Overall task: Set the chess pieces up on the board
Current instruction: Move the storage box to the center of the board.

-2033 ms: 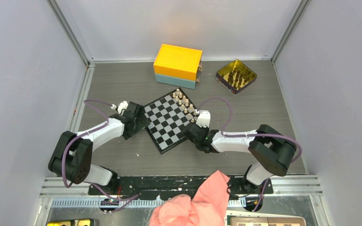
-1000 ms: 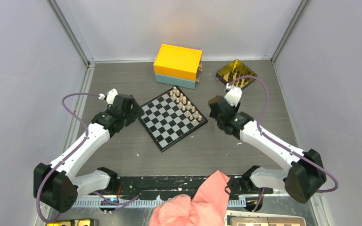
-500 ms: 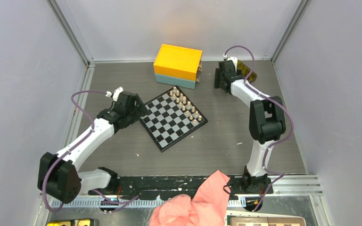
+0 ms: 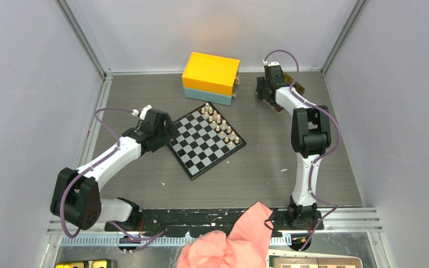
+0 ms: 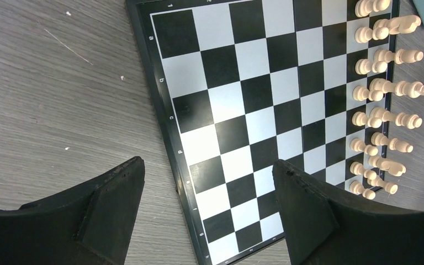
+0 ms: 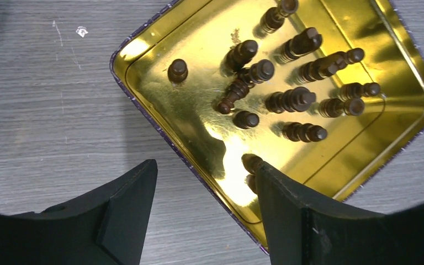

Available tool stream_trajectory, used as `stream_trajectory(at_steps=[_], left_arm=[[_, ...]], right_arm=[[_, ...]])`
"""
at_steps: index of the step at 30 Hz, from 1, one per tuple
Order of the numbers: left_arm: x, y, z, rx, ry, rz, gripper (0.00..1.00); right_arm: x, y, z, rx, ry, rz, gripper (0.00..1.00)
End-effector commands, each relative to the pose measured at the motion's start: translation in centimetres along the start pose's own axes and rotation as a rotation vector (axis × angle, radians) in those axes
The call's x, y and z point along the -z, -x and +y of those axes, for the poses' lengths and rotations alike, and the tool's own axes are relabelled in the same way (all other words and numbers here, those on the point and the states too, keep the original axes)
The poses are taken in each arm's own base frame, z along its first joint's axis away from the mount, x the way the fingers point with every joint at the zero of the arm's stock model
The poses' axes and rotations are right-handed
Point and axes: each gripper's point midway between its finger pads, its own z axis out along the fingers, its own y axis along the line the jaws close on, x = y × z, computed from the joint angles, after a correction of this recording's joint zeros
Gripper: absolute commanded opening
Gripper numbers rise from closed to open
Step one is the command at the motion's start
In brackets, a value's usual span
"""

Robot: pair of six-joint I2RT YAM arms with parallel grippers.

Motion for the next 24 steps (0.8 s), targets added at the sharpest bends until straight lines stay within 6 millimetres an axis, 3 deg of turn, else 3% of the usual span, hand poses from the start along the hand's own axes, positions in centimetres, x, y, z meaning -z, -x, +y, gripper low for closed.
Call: stream_trajectory(at_steps=[1,7,10,13,17,24], left_arm=[[0.0,0.8,-1.4,0.018,-0.05,-0.031,0.86],[0.2,1.1,-1.3,0.008,-0.049,-0.042,0.86],[0.1,1.1,-1.3,0.004,-0.046,-0.042,0.86],[0.1,1.0,-1.2,0.0,-0.041,-0.038,0.86],[0.2,0.9,-1.1,-0.004,-0.039,-0.032,0.85],[1.7,1.1,-0.8,-0.007,-0.054,-0.043,0.85]], right_arm=[[-0.4,1.8,0.2,-0.003,0.035,-0.042,0.69],[-1.6,0.1,0.0,-0.038,0.05,-0.011,0.62],[-1.9,-0.4,-0.1,-0.045,0.052,-0.002,0.5],[-1.9,-0.6,-0.2,-0.074,0.048,-0.001,0.32],[-1.4,-0.6,-0.1,-0.106,0.05,-0.003,0.18],[1.4,-1.1,1.0,-0.142,0.079,0.005,0.13]])
